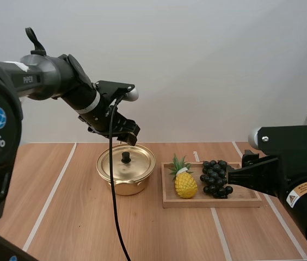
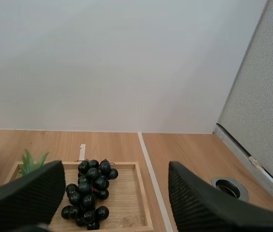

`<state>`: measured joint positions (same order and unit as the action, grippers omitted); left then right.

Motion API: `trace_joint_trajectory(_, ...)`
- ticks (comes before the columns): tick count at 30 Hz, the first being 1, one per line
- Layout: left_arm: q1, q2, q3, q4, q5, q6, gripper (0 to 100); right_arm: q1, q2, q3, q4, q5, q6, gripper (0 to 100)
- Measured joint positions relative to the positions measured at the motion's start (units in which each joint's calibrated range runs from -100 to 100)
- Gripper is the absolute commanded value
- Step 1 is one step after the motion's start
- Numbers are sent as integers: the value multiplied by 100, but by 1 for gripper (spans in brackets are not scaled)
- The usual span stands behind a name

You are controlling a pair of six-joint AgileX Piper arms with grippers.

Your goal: Open the pot, put the pineapple inside, and close it

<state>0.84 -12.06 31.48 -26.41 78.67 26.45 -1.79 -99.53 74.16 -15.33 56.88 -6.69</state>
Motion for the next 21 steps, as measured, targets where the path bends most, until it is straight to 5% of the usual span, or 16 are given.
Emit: trace_joint_trajectory(21, 0, 931, 0, -224, -708, 480, 100, -15, 0, 0, 3, 20, 0, 100)
